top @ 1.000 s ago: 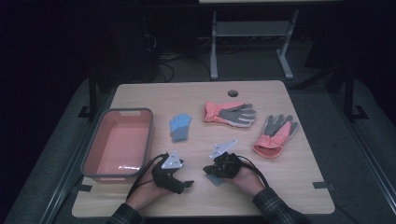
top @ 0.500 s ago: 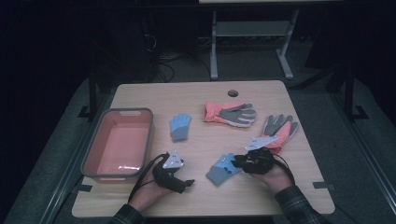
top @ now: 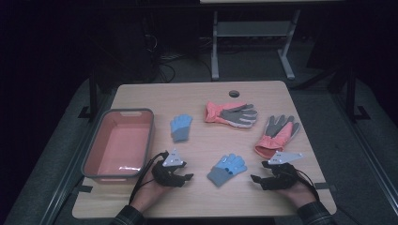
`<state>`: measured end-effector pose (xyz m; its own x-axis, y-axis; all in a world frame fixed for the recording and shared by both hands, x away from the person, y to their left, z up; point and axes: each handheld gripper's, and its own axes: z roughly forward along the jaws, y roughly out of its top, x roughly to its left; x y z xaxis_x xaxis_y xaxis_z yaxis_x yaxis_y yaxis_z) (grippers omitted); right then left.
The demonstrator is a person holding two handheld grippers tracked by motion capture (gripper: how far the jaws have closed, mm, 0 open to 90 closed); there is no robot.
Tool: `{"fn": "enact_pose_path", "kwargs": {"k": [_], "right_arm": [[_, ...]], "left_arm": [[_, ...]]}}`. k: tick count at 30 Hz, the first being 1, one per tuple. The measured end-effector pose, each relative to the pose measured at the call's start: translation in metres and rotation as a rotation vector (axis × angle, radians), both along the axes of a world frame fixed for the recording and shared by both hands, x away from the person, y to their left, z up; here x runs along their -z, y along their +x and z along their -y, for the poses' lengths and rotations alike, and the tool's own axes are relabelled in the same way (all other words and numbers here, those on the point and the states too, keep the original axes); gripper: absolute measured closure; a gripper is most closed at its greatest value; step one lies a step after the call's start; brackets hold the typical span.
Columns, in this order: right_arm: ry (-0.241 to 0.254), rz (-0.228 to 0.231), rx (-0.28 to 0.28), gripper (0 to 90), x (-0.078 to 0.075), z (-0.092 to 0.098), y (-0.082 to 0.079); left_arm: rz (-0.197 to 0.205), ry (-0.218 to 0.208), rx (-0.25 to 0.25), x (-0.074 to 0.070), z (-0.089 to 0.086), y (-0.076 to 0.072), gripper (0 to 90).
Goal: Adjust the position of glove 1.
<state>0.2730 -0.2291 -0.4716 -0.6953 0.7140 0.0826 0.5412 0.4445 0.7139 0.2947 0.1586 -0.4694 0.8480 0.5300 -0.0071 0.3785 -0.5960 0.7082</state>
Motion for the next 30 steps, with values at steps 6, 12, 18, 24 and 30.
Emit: {"fn": "enact_pose_path", "kwargs": {"k": [6, 12, 18, 24, 30], "right_arm": [[-0.028, 0.007, -0.009, 16.4, 0.006, -0.005, -0.001], [-0.027, 0.034, -0.003, 12.2, 0.010, -0.005, -0.002], [-0.026, 0.034, -0.002, 12.2, 0.010, -0.005, -0.002], [-0.024, 0.036, -0.001, 12.2, 0.010, -0.005, -0.002], [-0.024, 0.035, -0.001, 12.2, 0.010, -0.005, -0.002]], "left_arm": [[-0.011, 0.016, -0.062, -0.003, 0.004, 0.004, 81.2], [-0.016, 0.006, -0.156, -0.011, 0.010, 0.017, 89.4], [-0.033, -0.010, -0.256, -0.018, 0.013, 0.047, 89.7], [-0.009, -0.027, -0.317, -0.029, 0.020, 0.068, 89.7], [0.039, 0.007, -0.398, -0.033, 0.025, 0.105, 89.6]]}}
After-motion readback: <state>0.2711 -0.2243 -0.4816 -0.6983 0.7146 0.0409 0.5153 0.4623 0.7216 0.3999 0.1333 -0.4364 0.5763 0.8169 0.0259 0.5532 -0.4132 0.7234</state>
